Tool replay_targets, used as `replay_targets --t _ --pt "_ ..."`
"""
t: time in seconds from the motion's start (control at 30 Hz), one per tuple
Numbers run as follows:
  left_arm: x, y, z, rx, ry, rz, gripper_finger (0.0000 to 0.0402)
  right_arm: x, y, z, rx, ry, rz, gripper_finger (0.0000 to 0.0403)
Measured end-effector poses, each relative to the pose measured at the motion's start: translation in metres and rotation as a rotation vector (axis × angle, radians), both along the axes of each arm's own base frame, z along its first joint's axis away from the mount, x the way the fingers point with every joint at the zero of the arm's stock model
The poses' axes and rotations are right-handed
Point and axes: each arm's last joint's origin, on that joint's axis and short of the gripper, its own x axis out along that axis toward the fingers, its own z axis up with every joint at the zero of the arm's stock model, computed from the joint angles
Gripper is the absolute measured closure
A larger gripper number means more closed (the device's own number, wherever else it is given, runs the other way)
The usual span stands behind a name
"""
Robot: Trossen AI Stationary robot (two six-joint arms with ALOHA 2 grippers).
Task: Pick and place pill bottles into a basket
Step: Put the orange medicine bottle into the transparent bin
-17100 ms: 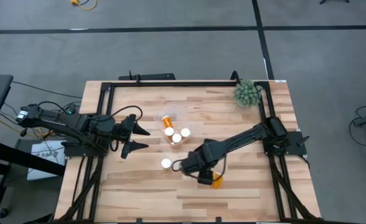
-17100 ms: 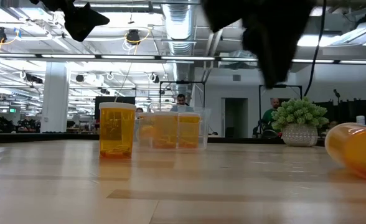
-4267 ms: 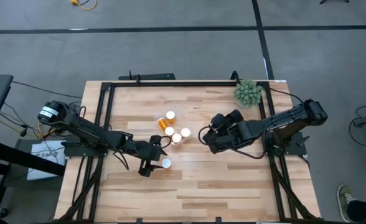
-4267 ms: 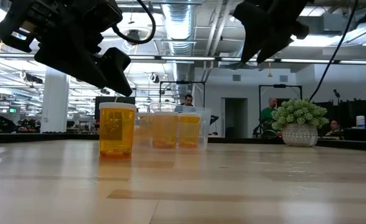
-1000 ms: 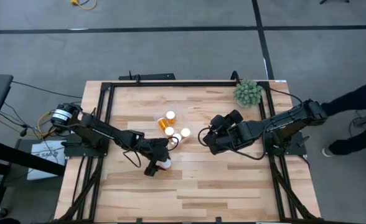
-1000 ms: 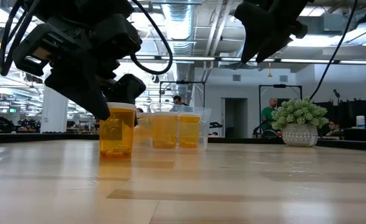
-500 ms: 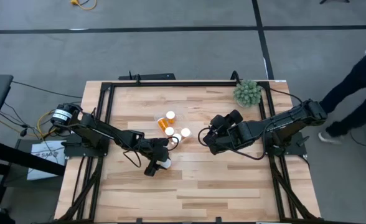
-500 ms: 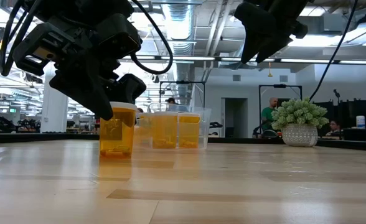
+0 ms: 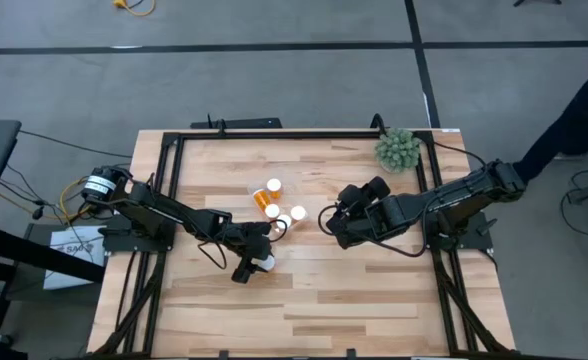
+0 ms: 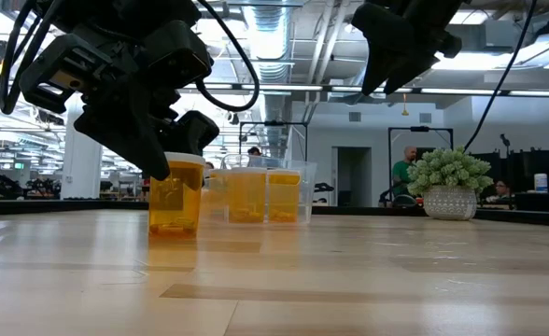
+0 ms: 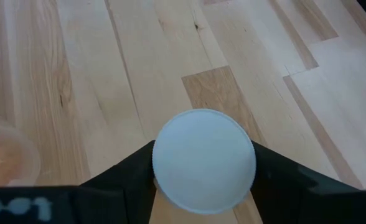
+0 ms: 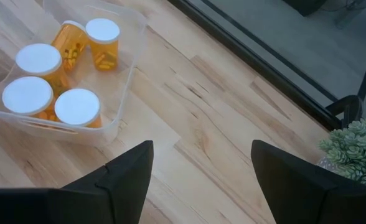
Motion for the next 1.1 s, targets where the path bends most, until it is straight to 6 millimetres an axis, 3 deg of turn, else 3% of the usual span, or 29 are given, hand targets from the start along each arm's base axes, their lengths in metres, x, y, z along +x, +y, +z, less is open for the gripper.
replay_targets --t 0.43,0.9,1.1 --pt "-0.002 0.001 0.010 0.019 0.000 0.021 0.0195 0.000 0.000 0.000 0.000 0.001 0.001 0.0138" --pt "0.011 0.003 0.053 0.208 0.060 -0.023 0.0195 0.000 -0.002 0.000 -0.006 0.003 -0.009 0.0138" --pt "0.020 0.012 0.077 0.266 0.054 -0.009 0.0195 0.000 -0.005 0.001 -0.028 0.003 -0.020 0.0138"
